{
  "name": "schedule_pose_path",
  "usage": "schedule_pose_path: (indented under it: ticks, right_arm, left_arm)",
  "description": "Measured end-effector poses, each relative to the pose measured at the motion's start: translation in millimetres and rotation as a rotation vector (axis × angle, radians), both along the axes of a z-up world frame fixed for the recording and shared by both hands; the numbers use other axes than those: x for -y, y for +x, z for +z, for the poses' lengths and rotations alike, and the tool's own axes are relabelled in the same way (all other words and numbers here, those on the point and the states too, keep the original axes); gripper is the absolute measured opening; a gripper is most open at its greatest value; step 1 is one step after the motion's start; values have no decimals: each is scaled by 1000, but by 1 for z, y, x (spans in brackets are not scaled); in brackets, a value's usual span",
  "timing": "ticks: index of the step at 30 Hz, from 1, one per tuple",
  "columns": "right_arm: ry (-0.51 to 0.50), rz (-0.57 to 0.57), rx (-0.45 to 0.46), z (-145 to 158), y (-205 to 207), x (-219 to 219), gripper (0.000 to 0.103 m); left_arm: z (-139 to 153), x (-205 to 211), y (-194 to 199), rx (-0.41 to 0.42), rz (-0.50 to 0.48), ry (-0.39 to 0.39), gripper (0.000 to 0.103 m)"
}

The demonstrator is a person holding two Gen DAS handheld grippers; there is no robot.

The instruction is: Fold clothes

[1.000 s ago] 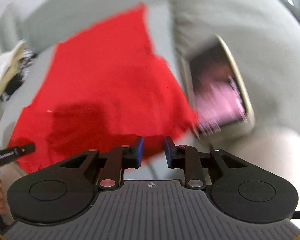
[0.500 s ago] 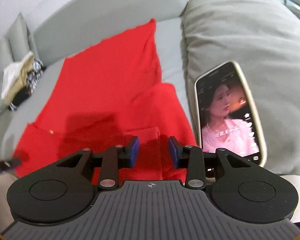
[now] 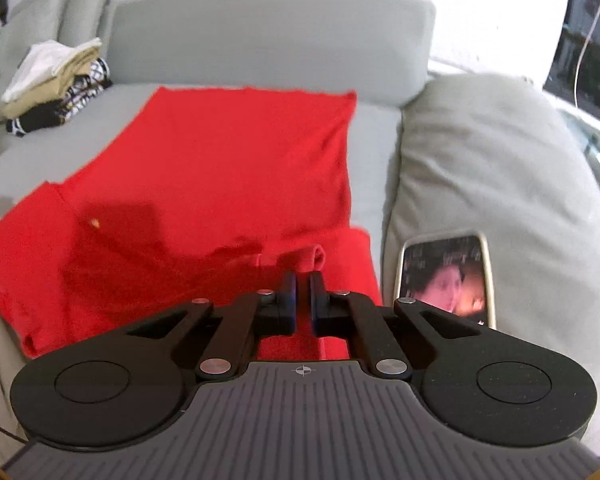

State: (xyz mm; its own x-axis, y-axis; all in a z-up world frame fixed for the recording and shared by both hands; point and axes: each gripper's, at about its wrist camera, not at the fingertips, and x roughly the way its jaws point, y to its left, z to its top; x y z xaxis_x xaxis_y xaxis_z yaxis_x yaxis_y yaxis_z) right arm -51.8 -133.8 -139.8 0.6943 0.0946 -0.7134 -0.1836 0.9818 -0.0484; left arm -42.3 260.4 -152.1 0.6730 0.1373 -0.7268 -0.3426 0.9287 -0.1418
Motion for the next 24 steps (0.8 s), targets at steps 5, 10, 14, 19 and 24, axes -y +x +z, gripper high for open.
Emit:
schedule_pose_path:
  ticks: [5,10,14,19,24]
  right_arm:
    - [33,-20,22,11,8,2,6]
    - [76,-31,3,16,11,6,6]
    - [119,-43,-45,17,3,14,6]
    - [118,-88,-43,17,-11,20,6]
    - [103,-87,27,22,-11,13,6]
  left_arm:
    - [-6,2,40,-73,-113,24,53]
    - [-25,10,68,-141,-239,66,33]
    - [-33,22,71,-130,-338,86,0]
    - [-22,11,55,2,-226,58,0]
    - [-23,1,51,49,-134,28,0]
